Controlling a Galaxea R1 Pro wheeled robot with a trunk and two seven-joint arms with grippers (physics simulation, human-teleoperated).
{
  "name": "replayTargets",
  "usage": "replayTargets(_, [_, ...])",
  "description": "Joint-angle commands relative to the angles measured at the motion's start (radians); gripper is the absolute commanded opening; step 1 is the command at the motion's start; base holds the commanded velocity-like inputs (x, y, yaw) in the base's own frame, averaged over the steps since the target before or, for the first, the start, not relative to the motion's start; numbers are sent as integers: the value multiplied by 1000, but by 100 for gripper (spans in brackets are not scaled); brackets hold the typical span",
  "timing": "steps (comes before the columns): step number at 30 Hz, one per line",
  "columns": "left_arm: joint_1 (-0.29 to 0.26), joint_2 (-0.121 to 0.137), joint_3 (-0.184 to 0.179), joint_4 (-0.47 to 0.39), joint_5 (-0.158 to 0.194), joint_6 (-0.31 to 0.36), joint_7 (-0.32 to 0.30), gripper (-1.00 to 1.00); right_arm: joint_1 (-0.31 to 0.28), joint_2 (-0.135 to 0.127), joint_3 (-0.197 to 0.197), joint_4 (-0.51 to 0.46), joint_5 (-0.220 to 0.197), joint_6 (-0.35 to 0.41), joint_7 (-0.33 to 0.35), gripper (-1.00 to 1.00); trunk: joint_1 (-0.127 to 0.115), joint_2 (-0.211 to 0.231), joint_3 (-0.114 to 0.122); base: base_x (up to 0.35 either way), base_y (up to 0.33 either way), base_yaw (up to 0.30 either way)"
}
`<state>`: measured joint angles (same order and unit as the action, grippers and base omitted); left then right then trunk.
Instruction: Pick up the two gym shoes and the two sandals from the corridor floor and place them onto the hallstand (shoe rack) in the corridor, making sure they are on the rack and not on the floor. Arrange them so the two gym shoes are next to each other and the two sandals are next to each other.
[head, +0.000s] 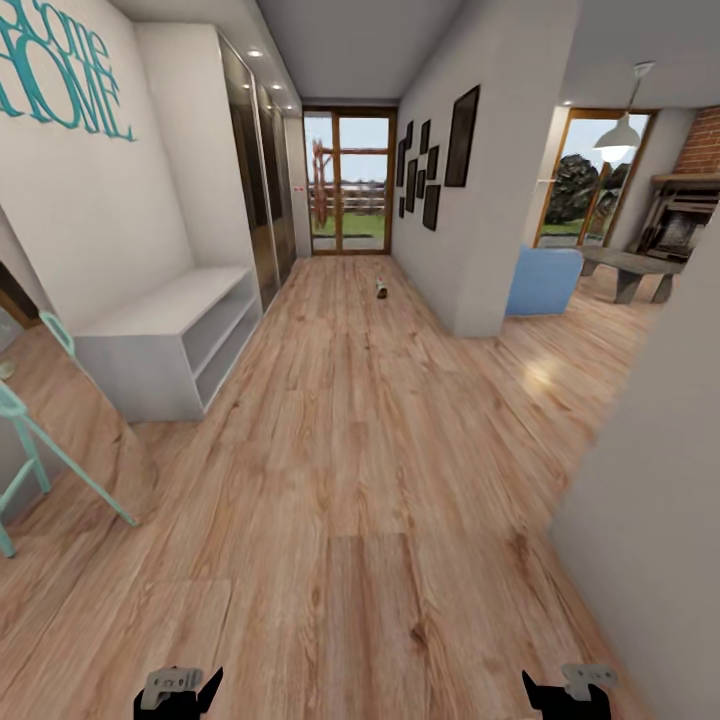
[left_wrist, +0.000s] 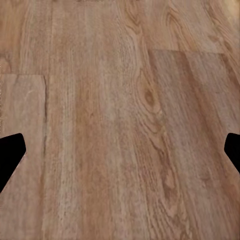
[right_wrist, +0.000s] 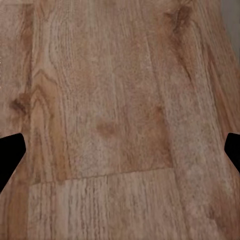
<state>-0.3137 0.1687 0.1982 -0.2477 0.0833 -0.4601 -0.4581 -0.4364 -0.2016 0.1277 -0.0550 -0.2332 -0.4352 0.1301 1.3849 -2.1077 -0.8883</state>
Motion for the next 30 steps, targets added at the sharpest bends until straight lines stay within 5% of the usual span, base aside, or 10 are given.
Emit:
replayTargets(1, [-1, 0, 3, 1, 9, 1, -10, 100, -1, -1, 7, 1, -11, -4, 5, 100, 0, 0, -1, 334, 120, 0])
replayTargets(30, [-1, 0, 3, 2, 9, 1, -10, 100, -1, 0, 7, 1, -9, -4, 8, 100, 0, 0, -1, 334, 124, 0])
